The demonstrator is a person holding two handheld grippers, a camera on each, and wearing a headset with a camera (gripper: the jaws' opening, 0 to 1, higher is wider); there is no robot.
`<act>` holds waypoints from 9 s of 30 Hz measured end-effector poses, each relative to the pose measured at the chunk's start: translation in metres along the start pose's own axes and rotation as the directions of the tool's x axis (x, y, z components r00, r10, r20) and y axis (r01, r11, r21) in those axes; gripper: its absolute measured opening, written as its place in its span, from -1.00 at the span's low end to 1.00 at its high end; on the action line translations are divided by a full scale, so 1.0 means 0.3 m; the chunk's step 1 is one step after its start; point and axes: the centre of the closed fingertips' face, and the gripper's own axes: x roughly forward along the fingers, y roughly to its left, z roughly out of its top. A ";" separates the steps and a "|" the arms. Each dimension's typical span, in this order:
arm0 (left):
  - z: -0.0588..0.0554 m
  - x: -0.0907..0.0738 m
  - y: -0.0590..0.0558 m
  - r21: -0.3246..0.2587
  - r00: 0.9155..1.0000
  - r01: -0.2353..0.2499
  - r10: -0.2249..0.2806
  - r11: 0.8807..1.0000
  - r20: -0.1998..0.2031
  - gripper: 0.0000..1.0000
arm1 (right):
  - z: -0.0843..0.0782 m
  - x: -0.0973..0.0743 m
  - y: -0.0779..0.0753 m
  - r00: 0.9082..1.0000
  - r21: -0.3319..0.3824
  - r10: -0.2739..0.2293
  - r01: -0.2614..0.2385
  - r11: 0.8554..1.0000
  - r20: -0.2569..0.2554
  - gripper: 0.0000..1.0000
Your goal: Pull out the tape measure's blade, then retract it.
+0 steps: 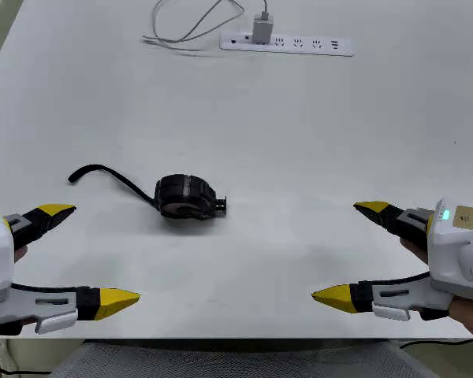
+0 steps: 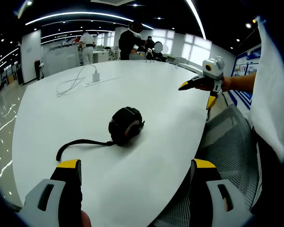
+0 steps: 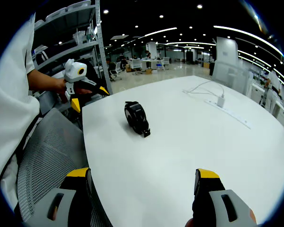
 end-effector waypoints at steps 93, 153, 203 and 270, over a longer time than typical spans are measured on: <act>0.065 0.309 0.094 0.300 0.961 0.232 -0.170 0.926 -0.217 0.37 | 0.055 0.289 -0.087 0.975 -0.179 0.179 -0.200 0.963 -0.129 0.69; 0.052 0.454 0.110 0.391 0.921 0.321 -0.188 0.863 -0.342 -0.42 | 0.098 0.511 -0.066 0.962 -0.237 0.249 -0.269 0.933 -0.110 0.20; 0.049 0.453 0.112 0.394 0.920 0.317 -0.179 0.863 -0.349 -0.43 | 0.114 0.630 -0.028 0.941 -0.395 0.316 -0.339 0.854 -0.122 -0.79; 0.050 0.453 0.105 0.396 0.918 0.327 -0.189 0.858 -0.349 -0.43 | -0.002 0.453 -0.136 0.950 -0.397 0.255 -0.306 0.865 -0.179 -0.81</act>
